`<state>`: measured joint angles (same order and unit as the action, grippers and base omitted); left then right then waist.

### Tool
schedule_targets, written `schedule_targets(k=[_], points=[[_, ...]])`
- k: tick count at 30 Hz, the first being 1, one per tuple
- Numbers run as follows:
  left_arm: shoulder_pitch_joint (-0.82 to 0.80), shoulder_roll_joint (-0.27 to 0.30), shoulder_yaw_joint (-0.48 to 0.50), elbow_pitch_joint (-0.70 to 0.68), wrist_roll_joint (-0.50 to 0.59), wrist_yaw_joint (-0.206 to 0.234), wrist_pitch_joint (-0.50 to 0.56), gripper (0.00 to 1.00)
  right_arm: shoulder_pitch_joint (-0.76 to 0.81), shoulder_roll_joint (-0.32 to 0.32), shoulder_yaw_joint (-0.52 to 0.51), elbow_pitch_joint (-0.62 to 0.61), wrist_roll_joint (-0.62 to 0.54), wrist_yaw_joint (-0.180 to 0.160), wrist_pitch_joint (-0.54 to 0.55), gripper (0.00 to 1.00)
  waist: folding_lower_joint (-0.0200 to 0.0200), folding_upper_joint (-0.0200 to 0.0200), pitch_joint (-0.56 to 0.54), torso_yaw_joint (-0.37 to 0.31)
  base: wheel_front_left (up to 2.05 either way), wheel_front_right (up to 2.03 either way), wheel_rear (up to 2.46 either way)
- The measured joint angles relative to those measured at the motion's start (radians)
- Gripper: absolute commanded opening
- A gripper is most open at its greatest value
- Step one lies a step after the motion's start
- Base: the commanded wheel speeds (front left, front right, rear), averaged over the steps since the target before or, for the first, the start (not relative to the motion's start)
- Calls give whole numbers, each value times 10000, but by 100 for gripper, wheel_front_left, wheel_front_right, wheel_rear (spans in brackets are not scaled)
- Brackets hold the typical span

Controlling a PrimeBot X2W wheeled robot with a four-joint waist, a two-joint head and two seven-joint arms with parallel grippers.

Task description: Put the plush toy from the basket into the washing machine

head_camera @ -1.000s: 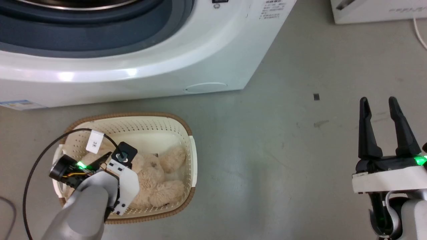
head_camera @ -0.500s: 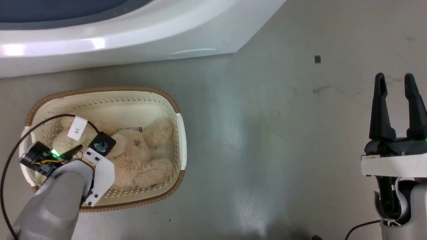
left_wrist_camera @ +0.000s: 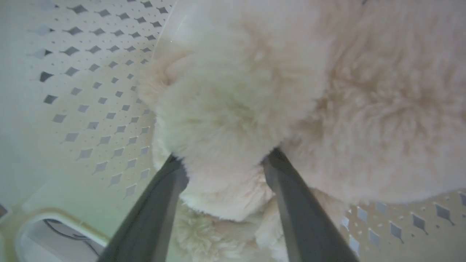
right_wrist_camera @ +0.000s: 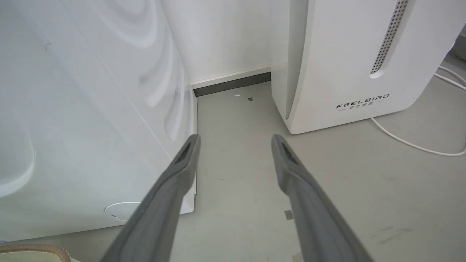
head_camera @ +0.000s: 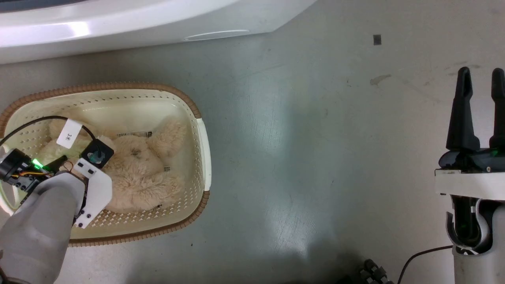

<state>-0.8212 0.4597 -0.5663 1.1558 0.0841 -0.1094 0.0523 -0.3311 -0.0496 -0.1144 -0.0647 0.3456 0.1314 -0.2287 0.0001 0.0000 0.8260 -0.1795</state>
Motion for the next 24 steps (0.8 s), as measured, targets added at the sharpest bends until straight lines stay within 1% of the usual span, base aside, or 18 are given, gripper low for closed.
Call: schedule_targets(k=[1, 4, 13, 17, 21, 24], points=[[-81, 2, -71, 94, -15, -8, 13, 0, -26, 0, -19, 12, 17, 0, -36, 100, 0, 0, 50, -13, 0, 0, 0], [-312, -29, -311, 393, -52, -77, 167, 0, -66, 0, -73, 94, 82, 0, -84, 100, 0, 0, 149, -46, 0, 0, 0], [-715, -198, -867, 1216, -178, -65, 186, 0, -166, 0, -219, 401, 328, 0, -261, 100, 0, 0, 108, -60, 0, 0, 0], [-546, -351, -840, 1298, -403, 21, -46, 0, -155, 0, -282, 608, 326, 0, -286, 100, 0, 0, -262, 5, 0, 0, 0], [-315, -443, -742, 1338, -721, 10, -384, 0, -53, 0, -401, 846, 311, 0, -286, 100, 0, 0, -750, 103, 0, 0, 0], [-176, -631, -704, 1336, -884, 4, -570, 0, 153, 0, -458, 986, 226, 0, -286, 100, 0, 0, -1169, 203, 0, 0, 0]])
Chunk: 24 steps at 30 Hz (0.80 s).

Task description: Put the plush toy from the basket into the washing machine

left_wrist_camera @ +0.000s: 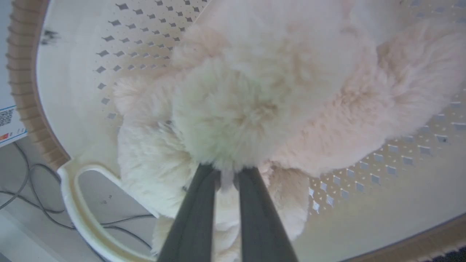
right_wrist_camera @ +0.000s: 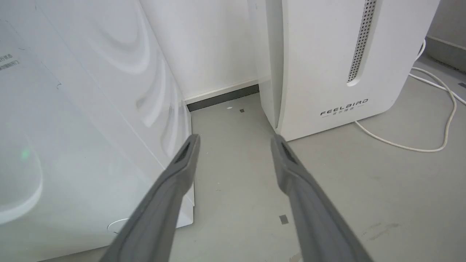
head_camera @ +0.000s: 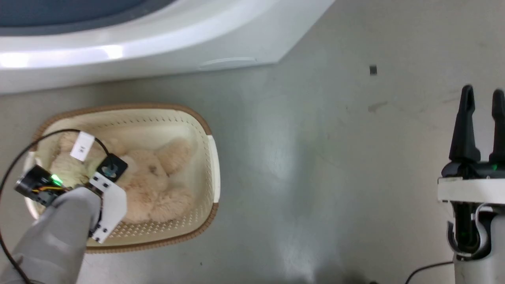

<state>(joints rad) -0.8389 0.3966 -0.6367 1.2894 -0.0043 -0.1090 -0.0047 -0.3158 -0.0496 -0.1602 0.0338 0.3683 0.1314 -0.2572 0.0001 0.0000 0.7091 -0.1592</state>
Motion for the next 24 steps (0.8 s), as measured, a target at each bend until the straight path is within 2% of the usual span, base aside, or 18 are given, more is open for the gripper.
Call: schedule_targets(k=[18, 24], points=[[1516, -1108, 40, 29, -1007, -171, -1942, 0, 1546, 0, -420, 848, -527, 0, -2, 100, -2, 0, -2996, 821, 0, 0, 0], [1802, -1764, 52, 6, -1227, -140, -2313, 0, 2198, 0, -629, 922, -706, 0, -2, 100, -2, 0, -4030, 1177, 0, 0, 0]])
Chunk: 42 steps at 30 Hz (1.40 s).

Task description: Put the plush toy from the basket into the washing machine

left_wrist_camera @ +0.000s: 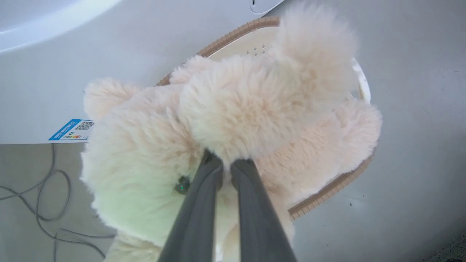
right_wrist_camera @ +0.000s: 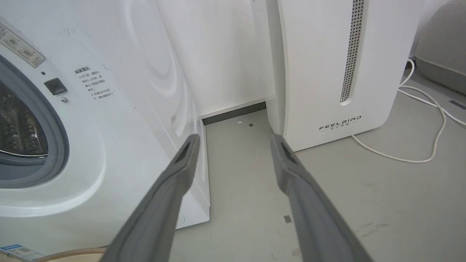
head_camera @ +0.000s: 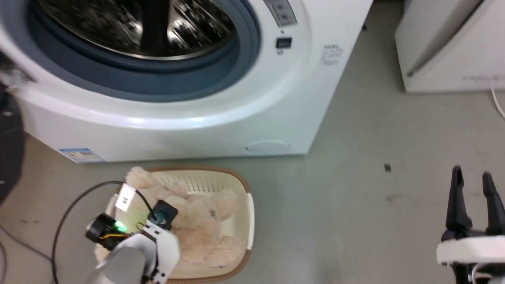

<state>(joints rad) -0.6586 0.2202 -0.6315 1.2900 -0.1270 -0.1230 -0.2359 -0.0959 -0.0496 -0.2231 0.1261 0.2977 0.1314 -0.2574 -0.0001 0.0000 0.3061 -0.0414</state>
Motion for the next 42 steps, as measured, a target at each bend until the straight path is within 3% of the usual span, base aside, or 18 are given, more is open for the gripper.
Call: schedule_targets(k=[10, 21, 31, 42], points=[[707, -368, 234, -1185, -391, 514, -161, 0, 786, 0, -127, 88, -182, 0, 0, 100, 0, 0, -1385, 693, 0, 0, 0], [1808, 284, 968, -4385, -614, 1384, -201, 0, 1130, 0, -138, 117, -182, 0, 0, 100, 0, 0, -2092, 1154, 0, 0, 0], [1869, 656, 1670, -6243, -596, 1852, -201, 0, 1130, 0, 15, 113, -182, 0, 0, 100, 0, 0, -2055, 1012, 0, 0, 0], [267, 930, 2627, -6470, -642, 1898, -201, 0, 640, 0, 113, -15, -174, 0, 0, 100, 1, 0, -1076, 450, 0, 0, 0]])
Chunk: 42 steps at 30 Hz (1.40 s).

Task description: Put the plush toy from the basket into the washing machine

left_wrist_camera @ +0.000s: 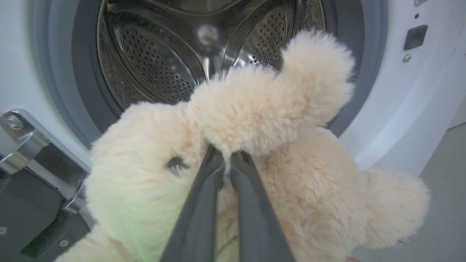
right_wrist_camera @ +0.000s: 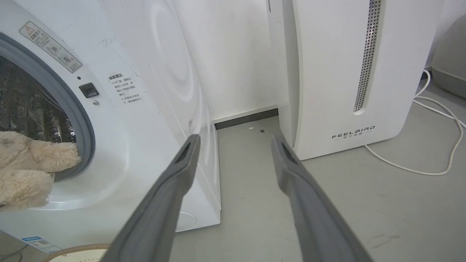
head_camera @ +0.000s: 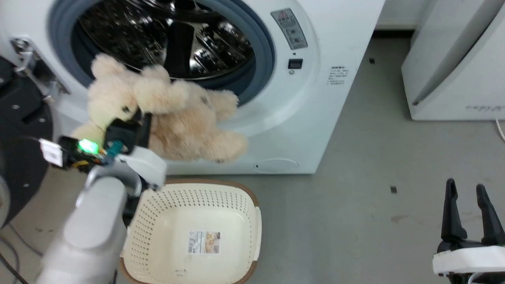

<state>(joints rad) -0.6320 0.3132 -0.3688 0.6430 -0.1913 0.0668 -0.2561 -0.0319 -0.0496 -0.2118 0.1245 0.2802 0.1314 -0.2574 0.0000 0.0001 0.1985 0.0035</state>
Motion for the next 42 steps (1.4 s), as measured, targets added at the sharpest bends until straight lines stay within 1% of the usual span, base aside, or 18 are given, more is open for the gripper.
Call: schedule_targets(k=[6, 14, 17, 25, 28, 34, 42], points=[[-1258, 385, 495, 395, 0, -169, 0, 0, -491, 0, 163, -33, 109, 0, 0, 100, 0, 0, 875, -445, 0, 0, 0], [-2659, 826, 938, 702, 82, -186, 0, 0, -1096, 0, 405, -40, 453, 0, 0, 100, 0, 0, 2088, -1135, 0, 0, 0], [-3136, 1034, 1089, 825, 132, -255, 0, 0, -1361, 0, 508, -56, 570, 0, 0, 100, 1, 0, 2539, -1406, 0, 0, 0], [-4338, 1793, 1749, 1081, 121, -245, -2, 0, -1813, -2, 723, -157, 846, 0, 0, 100, 2, -1, 3647, -2152, 0, 0, 0], [-4744, 1944, 1914, 1089, 132, -155, -2, 0, -1904, 0, 838, -215, 947, 0, 0, 100, 2, 0, 4035, -2377, 0, 0, 0], [-5637, 2171, 2132, 1106, 138, -148, -4, 0, -2174, 0, 968, -383, 997, 0, 0, 100, 1, 0, 4720, -2702, 0, 0, 0], [-6776, 2474, 2345, 1089, 293, -142, -2, 0, -2347, 0, 1208, -554, 997, 0, 0, 100, 2, 0, 5367, -2950, 0, 0, 0]])
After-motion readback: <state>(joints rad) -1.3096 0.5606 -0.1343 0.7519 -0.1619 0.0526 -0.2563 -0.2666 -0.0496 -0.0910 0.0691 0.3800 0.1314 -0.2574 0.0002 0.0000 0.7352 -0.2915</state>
